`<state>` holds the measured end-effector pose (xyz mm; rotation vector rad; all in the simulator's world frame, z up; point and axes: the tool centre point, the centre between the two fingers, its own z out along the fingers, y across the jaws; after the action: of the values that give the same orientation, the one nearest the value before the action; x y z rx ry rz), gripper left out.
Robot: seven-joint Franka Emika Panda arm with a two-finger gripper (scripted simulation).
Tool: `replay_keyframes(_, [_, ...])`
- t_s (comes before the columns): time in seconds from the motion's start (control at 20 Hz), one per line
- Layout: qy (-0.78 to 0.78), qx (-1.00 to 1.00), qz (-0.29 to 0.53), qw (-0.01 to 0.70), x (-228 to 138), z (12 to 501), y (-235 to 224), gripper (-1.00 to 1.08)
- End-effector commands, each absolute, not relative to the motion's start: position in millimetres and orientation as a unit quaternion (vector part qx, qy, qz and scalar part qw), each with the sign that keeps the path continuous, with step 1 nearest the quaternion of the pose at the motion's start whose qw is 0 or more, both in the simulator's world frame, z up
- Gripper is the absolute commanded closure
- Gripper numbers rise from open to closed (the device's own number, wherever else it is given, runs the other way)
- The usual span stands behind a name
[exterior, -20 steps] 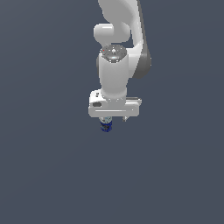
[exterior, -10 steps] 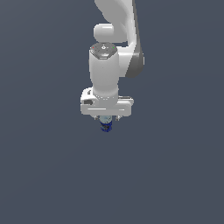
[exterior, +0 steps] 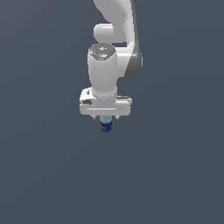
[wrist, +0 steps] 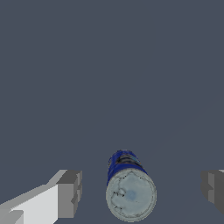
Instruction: Pick up the object and move it to a goal position.
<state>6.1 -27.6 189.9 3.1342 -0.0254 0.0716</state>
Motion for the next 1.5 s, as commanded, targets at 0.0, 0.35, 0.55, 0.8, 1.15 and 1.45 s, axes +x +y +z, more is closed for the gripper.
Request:
replay_keyframes(0.0, [0.001, 1.0, 0.021, 0.003, 2, 185, -28, -0.92])
replay_keyframes(0.35, [0.051, 0.999, 0.014, 0.003, -18, 163, -31, -0.92])
replay_keyframes(0.55, [0.09, 0.996, 0.008, 0.002, -34, 147, -32, -0.92])
replay_keyframes(0.8, [0.124, 0.992, 0.003, 0.001, -50, 133, -34, -0.92])
replay_keyframes(1.15, [0.145, 0.989, 0.0, 0.0, -60, 124, -34, -0.92])
replay_keyframes(1.45, [0.144, 0.99, 0.0, 0.0, -59, 120, -34, -0.92])
